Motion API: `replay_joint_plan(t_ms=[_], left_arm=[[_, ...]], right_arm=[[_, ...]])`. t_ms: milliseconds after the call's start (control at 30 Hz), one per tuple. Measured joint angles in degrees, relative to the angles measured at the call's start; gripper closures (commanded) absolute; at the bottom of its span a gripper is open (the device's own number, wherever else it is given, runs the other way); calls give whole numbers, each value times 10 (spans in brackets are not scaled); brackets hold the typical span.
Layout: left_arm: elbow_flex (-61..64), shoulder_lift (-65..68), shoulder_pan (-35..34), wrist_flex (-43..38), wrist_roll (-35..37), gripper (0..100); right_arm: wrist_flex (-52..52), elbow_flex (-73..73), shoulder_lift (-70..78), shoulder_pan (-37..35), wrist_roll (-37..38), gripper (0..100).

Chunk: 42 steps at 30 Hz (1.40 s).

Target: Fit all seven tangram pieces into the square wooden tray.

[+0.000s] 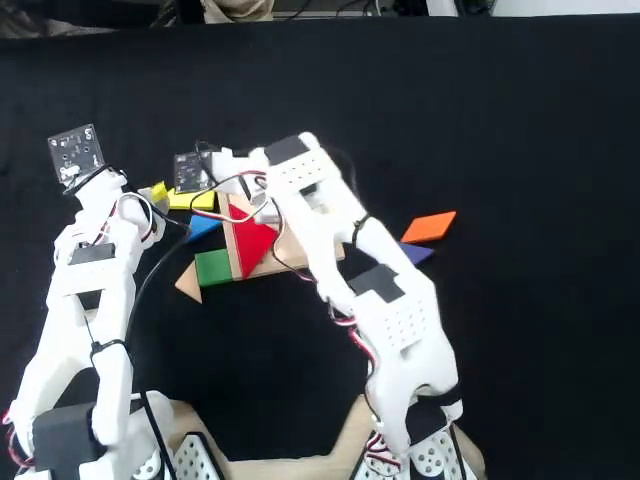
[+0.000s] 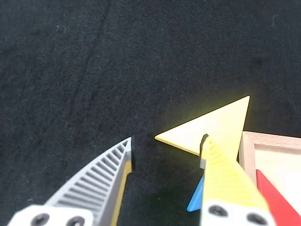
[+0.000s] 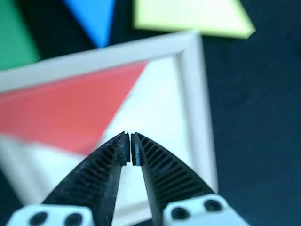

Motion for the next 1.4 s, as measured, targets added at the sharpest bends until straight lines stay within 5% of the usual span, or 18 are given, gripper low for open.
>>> replay_joint_plan(t_ms=[200, 900, 1400], left_arm=[[0, 0, 0, 0, 0, 759], [0, 0, 0, 0, 0, 759], [0, 0, 0, 0, 0, 759]], right_arm=[[149, 0, -33, -23, -11, 987], [104, -91, 49, -23, -32, 987], [45, -193, 156, 47, -33, 987]])
